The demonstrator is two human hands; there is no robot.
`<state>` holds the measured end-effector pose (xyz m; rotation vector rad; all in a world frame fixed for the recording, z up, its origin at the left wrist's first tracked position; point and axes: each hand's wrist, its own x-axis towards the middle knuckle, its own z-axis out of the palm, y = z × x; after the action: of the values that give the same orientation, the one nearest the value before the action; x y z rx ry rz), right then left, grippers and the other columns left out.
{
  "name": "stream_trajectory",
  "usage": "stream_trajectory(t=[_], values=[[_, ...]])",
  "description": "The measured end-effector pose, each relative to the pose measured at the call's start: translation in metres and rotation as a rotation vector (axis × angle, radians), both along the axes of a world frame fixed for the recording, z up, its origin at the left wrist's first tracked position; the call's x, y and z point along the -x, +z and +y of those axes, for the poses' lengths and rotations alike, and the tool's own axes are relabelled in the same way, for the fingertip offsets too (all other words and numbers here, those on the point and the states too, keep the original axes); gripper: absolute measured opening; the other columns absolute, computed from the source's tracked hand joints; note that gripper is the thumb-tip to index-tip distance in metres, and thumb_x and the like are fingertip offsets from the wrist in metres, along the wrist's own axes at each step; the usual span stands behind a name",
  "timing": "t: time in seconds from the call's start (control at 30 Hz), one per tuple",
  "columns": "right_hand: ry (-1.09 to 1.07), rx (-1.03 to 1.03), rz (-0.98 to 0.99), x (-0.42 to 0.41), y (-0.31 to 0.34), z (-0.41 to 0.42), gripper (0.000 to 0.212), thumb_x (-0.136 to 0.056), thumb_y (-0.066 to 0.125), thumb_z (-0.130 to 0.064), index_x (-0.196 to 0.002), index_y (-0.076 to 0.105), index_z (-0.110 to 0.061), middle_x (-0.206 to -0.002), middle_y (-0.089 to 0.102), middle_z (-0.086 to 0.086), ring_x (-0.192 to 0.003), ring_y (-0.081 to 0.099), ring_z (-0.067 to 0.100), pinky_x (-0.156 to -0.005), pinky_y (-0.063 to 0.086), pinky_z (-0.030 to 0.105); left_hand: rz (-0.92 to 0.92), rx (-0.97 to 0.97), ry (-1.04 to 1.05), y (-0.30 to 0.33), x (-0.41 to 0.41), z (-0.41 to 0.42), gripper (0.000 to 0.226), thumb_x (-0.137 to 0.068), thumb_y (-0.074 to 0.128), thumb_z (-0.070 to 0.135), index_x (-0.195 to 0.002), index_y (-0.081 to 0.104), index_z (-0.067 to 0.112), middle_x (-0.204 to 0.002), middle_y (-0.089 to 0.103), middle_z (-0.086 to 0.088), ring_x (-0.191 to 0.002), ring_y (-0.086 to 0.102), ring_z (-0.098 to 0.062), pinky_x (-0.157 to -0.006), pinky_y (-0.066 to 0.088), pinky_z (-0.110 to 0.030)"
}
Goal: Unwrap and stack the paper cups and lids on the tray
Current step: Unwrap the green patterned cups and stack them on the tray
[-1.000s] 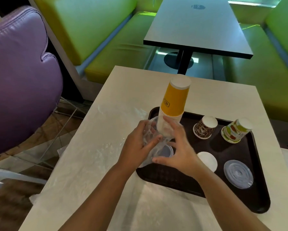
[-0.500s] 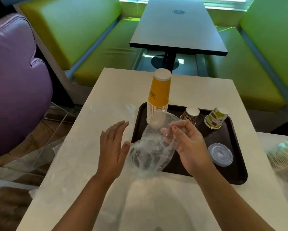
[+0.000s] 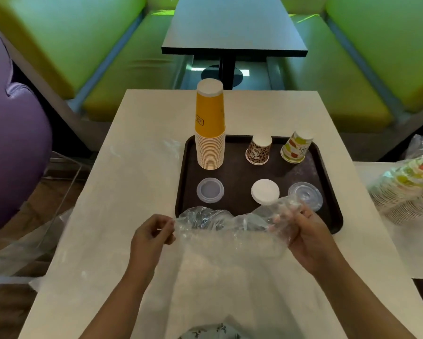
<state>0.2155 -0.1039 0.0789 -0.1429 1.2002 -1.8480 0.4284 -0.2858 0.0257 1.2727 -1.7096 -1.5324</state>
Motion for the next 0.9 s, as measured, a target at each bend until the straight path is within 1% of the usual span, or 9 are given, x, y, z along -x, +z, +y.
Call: stream_trajectory(t=[0.1,0.17,0.3,0.5,0.6,0.67,0.73,0.8,0.9], values=[[-0.079,-0.042,0.05,0.004,-0.005,0.012,0.01,-0.076,0.057,-0.004,-0.082,0.064,-0.008,-0.071,0.068,0.006,-0.064,0.067,0.014,-0.057,0.057,0.025,0.061,0.064,0.105,0.003,-0.011,-0.001,0.01,-0.091,0.057,0.004,-0.082,0.061,0.007,-0.059,0.058,0.003,-0.058,0.055,-0.012,-0.069,0.048,-0.029],[-0.16,-0.128,0.112,0.01,-0.017,0.024,0.026,-0.086,0.049,0.006,-0.075,0.063,-0.013,-0.067,0.067,0.003,-0.062,0.066,0.012,-0.056,0.055,0.022,0.045,0.136,0.177,0.002,-0.025,-0.001,0.013,-0.092,0.056,0.007,-0.082,0.06,0.015,-0.062,0.061,0.004,-0.06,0.057,-0.008,-0.067,0.048,-0.019],[-0.27,-0.286,0.233,0.016,-0.049,0.048,0.025,-0.088,0.051,0.008,-0.078,0.055,-0.014,-0.062,0.06,-0.004,-0.057,0.058,0.009,-0.052,0.049,0.016,-0.111,0.257,0.269,-0.009,-0.058,0.011,0.022,-0.094,0.055,0.011,-0.08,0.055,0.027,-0.069,0.063,-0.002,-0.061,0.058,0.004,-0.062,0.04,-0.004],[-0.435,-0.47,0.328,0.02,-0.098,0.066,0.028,-0.085,0.059,0.008,-0.077,0.064,-0.018,-0.067,0.064,-0.01,-0.064,0.056,0.007,-0.058,0.049,0.015,-0.3,0.223,0.327,-0.048,-0.097,0.016,0.029,-0.094,0.054,0.013,-0.078,0.053,0.037,-0.071,0.064,-0.006,-0.066,0.059,0.008,-0.062,0.036,-0.002],[-0.483,-0.596,0.397,0.026,-0.114,0.069,0.033,-0.086,0.056,0.005,-0.071,0.067,-0.023,-0.072,0.064,-0.004,-0.067,0.055,0.01,-0.062,0.048,0.02,-0.32,0.24,0.348,-0.052,-0.1,0.008,0.022,-0.094,0.054,0.01,-0.081,0.054,0.027,-0.074,0.064,-0.012,-0.066,0.061,-0.008,-0.06,0.036,-0.002],[-0.52,-0.65,0.43,0.031,-0.118,0.07,0.039,-0.085,0.049,0.01,-0.072,0.066,-0.023,-0.076,0.062,0.0,-0.067,0.055,0.007,-0.063,0.048,0.015,-0.352,0.268,0.361,-0.051,-0.101,0.002,0.014,-0.094,0.053,0.009,-0.085,0.054,0.018,-0.076,0.063,-0.015,-0.071,0.06,-0.025,-0.06,0.035,-0.002],[-0.568,-0.649,0.426,0.034,-0.12,0.072,0.048,-0.081,0.04,0.018,-0.078,0.064,-0.024,-0.08,0.062,0.002,-0.065,0.058,0.001,-0.072,0.05,0.017,-0.377,0.289,0.346,-0.046,-0.101,-0.003,0.006,-0.094,0.053,0.009,-0.09,0.055,0.012,-0.083,0.061,-0.014,-0.079,0.058,-0.033,-0.064,0.036,-0.005],[-0.643,-0.712,0.5,0.034,-0.114,0.072,0.042,-0.079,0.039,0.015,-0.089,0.062,-0.019,-0.088,0.062,-0.001,-0.076,0.059,0.002,-0.09,0.05,0.034,-0.443,0.341,0.287,-0.037,-0.098,-0.004,0.008,-0.093,0.057,0.015,-0.099,0.056,0.009,-0.1,0.056,-0.014,-0.093,0.054,-0.036,-0.078,0.04,-0.022],[-0.782,-0.732,0.926,0.021,-0.082,0.061,0.032,-0.084,0.047,-0.001,-0.114,0.055,-0.007,-0.104,0.047,-0.017,-0.1,0.052,0.013,-0.099,0.04,0.031,-0.504,0.717,0.15,-0.021,-0.087,0.002,0.039,-0.094,0.052,0.034,-0.115,0.056,0.002,-0.121,0.053,-0.019,-0.113,0.047,-0.037,-0.095,0.034,-0.045]])
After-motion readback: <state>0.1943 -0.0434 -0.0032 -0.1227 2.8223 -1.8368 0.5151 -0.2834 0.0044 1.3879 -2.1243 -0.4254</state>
